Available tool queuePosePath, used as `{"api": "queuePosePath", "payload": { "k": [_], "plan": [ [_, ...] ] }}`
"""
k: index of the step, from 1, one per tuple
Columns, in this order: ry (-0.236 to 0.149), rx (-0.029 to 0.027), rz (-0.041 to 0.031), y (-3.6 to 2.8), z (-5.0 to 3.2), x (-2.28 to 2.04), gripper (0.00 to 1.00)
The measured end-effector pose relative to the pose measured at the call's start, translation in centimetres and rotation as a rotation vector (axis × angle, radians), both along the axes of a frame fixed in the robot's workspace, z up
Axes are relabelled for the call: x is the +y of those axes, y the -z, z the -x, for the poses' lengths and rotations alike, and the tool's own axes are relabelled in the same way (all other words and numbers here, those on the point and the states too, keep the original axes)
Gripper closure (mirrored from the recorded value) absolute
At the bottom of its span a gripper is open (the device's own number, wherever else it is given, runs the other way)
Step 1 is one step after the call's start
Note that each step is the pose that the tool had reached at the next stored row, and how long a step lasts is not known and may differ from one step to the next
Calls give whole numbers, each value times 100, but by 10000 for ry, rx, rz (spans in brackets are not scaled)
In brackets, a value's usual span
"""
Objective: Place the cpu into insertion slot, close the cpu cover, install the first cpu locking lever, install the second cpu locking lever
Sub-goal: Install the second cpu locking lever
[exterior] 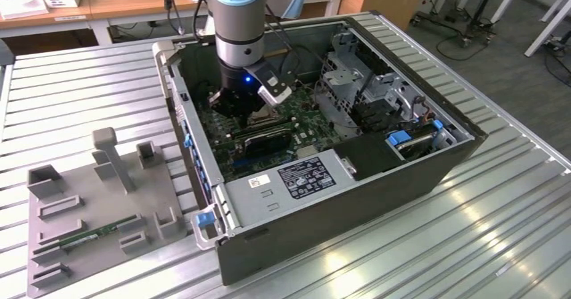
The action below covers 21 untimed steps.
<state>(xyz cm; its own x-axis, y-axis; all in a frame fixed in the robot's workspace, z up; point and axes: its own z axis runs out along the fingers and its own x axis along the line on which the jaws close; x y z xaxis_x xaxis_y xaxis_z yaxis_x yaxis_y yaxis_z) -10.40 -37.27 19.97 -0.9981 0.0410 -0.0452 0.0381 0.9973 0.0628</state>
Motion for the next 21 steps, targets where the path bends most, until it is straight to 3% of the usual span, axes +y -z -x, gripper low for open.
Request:
{"api": "queuePosePath", "payload": {
  "k": [5, 12, 21],
  "plan": [
    [2, 1, 2, -73, 0, 7, 89],
    [13, 0, 1, -256, -1, 15, 89],
    [34, 2, 53, -499, -1, 19, 89]
  ]
}}
